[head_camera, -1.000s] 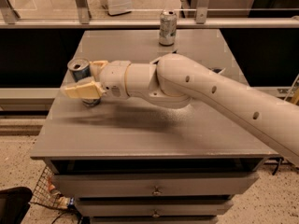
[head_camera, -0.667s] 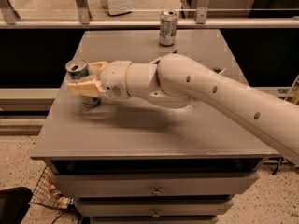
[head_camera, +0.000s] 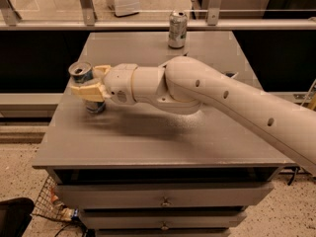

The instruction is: Pick redbull can

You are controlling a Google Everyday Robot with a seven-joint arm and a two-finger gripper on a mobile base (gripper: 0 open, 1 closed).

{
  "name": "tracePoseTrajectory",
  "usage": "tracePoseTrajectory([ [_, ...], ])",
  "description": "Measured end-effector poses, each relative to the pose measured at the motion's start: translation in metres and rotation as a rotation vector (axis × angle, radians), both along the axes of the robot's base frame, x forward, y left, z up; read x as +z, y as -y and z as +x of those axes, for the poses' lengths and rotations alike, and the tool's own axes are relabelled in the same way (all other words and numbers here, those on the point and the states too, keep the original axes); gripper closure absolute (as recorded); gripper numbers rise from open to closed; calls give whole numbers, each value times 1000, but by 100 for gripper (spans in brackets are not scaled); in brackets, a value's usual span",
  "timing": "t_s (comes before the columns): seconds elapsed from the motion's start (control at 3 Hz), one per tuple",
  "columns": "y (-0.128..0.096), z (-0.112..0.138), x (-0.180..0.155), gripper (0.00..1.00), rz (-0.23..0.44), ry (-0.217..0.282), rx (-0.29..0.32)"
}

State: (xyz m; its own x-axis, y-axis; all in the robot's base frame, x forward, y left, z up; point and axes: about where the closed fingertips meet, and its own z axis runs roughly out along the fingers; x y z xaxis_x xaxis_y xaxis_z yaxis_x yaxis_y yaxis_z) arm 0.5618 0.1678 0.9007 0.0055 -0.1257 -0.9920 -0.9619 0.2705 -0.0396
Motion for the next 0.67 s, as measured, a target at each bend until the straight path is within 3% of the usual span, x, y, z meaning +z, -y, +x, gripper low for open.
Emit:
tracePoseTrajectory([
  [0.33,0,0,0,100,0,0,0],
  [0.67,12,-2,31,100,-3,40,-7],
])
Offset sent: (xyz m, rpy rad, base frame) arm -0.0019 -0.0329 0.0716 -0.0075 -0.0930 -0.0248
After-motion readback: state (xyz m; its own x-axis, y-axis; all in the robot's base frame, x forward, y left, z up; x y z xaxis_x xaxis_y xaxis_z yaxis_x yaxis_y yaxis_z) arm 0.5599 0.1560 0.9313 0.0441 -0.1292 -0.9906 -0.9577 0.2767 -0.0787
